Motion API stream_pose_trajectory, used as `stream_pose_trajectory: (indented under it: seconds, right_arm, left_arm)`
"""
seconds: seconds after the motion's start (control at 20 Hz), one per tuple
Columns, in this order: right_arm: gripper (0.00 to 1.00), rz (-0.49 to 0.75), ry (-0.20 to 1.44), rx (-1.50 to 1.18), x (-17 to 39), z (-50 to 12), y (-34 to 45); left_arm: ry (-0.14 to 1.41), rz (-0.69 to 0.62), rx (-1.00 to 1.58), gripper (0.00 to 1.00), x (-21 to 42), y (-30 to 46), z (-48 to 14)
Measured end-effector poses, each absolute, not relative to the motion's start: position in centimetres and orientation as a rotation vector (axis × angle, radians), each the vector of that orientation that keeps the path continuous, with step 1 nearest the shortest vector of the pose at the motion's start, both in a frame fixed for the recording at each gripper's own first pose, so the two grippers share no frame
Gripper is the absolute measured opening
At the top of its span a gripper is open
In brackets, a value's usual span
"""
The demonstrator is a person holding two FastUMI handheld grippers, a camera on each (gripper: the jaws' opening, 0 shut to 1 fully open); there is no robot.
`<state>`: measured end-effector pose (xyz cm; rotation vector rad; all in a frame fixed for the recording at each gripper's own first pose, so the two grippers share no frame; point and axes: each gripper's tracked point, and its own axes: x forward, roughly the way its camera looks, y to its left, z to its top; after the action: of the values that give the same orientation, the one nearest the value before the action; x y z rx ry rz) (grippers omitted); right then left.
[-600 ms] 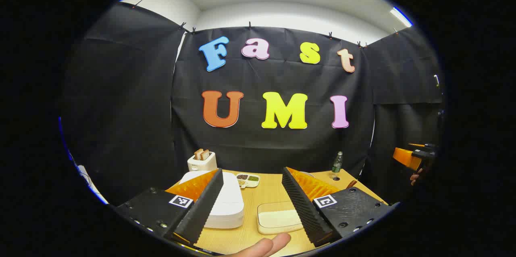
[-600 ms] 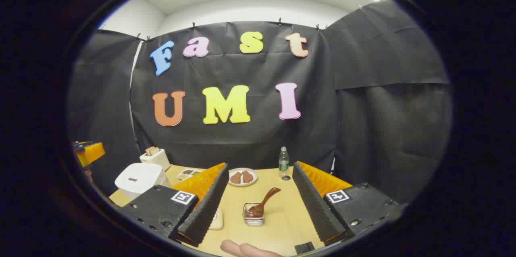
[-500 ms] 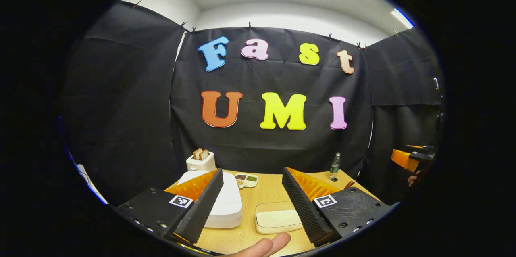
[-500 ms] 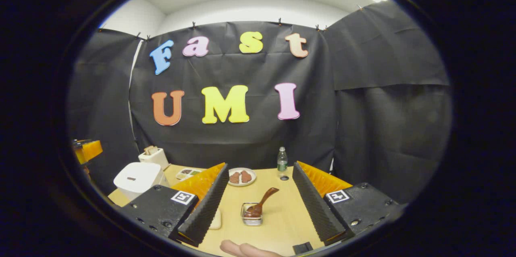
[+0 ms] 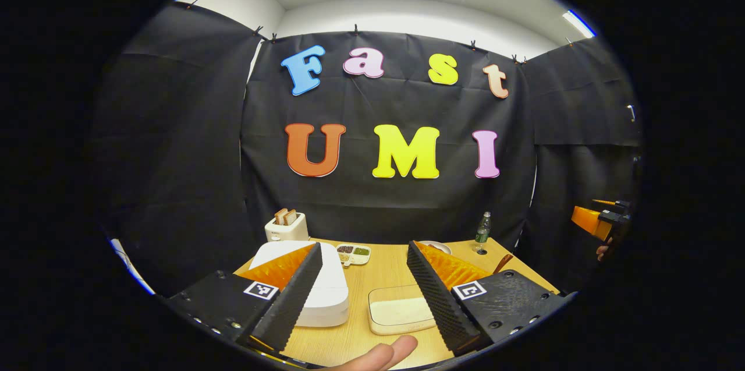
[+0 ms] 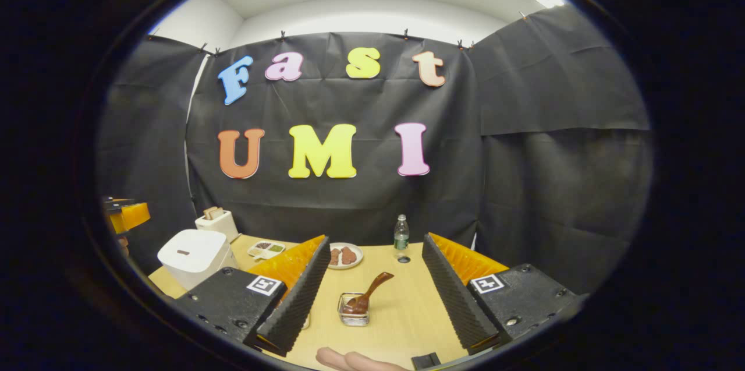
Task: Close the left gripper, press the button to open the rice cooker; take a wooden spoon from the chopstick holder with the right hand, scoop a spoonful of rice and pour it into the rice cooker, then put the wooden spoon back into the chopstick holder.
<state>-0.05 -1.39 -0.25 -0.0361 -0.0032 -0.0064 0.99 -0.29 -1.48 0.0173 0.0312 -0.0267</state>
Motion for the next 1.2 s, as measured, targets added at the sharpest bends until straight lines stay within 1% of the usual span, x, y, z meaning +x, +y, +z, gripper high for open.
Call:
stream_pose_trajectory:
  seconds: [0.15,0.45,0.6,0.65,0.8,0.85,0.9,1.0,1.05,1.1,1.2]
  right_arm:
    - [1.00,-0.016,0.005,-0.032,0.4,-0.5,-2.3]
    - [1.00,-0.020,-0.020,-0.015,1.5,-0.6,-3.6]
    - [0.99,-0.040,-0.097,-0.033,2.3,1.0,-4.6]
    - [1.00,-0.049,-0.123,-0.032,2.4,1.3,-4.9]
    - [1.00,-0.068,-0.194,-0.044,2.6,2.3,-5.6]
    - [0.99,-0.076,-0.206,-0.045,2.8,2.3,-6.0]
    - [0.99,-0.080,-0.198,-0.040,3.0,2.0,-6.1]
    - [1.00,-0.076,-0.164,-0.024,3.4,0.9,-6.2]
    - [1.00,-0.068,-0.158,-0.023,3.6,0.7,-5.9]
    - [1.00,-0.064,-0.156,-0.029,3.8,0.6,-5.9]
    - [0.99,-0.083,-0.164,-0.047,4.3,0.4,-6.4]
  left_arm:
    - [0.022,-0.018,0.044,0.93,1.5,0.1,-1.7]
    - [0.022,0.002,0.009,0.93,2.8,1.6,-1.9]
    - [0.012,0.047,-0.015,0.93,3.6,3.5,-1.7]
    - [0.003,0.043,-0.029,0.93,3.9,3.9,-1.7]
    - [-0.002,0.005,-0.074,0.93,4.8,4.6,-2.1]
    - [0.010,0.006,-0.083,0.90,4.9,5.2,-2.6]
    - [0.024,0.018,-0.083,0.76,4.9,5.9,-3.1]
    - [0.031,0.028,-0.063,0.59,5.1,7.0,-3.3]
    - [0.034,0.032,-0.053,0.54,4.9,7.2,-3.4]
    - [0.025,0.049,-0.041,0.46,4.7,7.9,-3.3]
    - [-0.005,0.036,-0.016,0.46,4.7,8.1,-2.8]
